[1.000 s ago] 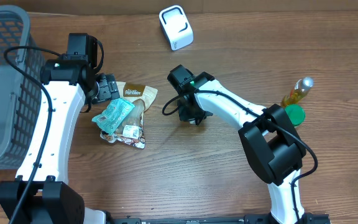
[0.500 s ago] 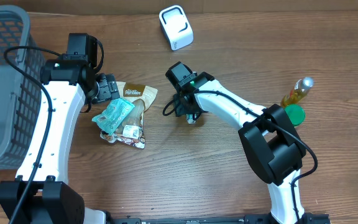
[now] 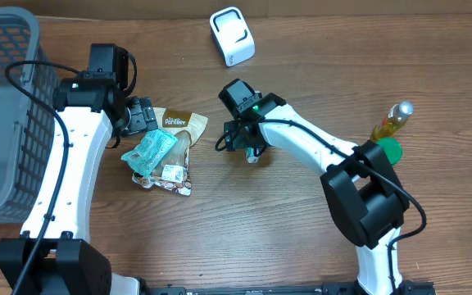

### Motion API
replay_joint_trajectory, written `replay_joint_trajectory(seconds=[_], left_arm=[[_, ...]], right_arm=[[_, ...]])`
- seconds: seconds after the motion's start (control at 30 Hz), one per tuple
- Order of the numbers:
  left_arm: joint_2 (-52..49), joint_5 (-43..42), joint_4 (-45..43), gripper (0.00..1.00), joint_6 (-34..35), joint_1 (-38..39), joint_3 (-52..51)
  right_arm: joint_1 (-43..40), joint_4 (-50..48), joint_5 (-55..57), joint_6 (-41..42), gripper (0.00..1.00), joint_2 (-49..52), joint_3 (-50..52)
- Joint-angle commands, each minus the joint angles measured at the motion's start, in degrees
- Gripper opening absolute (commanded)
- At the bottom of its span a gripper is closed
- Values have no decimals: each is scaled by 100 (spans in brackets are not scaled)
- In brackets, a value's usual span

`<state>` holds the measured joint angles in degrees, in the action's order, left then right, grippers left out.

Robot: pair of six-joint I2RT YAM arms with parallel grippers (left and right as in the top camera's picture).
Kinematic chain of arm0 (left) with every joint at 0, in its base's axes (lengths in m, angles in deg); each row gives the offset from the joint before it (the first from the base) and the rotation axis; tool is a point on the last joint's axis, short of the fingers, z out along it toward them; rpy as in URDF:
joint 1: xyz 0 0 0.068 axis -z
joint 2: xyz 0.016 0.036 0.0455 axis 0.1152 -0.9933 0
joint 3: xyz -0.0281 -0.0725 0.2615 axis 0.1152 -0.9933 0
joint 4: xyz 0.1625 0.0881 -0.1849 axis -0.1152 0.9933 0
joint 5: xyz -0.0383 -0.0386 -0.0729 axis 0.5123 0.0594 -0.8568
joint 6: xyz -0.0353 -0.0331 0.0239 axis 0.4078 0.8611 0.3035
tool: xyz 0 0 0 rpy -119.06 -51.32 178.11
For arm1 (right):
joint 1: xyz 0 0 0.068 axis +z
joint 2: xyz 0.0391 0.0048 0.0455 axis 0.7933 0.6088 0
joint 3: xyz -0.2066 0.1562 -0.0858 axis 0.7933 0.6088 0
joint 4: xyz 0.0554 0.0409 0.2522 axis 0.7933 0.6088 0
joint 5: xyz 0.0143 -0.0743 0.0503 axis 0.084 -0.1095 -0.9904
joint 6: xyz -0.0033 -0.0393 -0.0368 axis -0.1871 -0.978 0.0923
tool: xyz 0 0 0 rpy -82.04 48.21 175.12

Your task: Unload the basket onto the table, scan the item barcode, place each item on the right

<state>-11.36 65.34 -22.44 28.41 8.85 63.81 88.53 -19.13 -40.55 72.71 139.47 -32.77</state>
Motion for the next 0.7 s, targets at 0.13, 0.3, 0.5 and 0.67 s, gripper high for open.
replay_joint_trajectory(seconds=[0.13,0.3,0.5,0.67], left_arm=[[-20,13,0,100,57,20,50],[-20,13,0,100,59,20,50],[-20,13,0,100,57,20,50],[-20,13,0,100,57,20,50]], right_arm=[[-13,-15,42,13,81,-269,2],[-11,72,42,13,92,-269,2],[-11,68,42,13,97,-269,2],[-11,105,42,13,100,-269,2]])
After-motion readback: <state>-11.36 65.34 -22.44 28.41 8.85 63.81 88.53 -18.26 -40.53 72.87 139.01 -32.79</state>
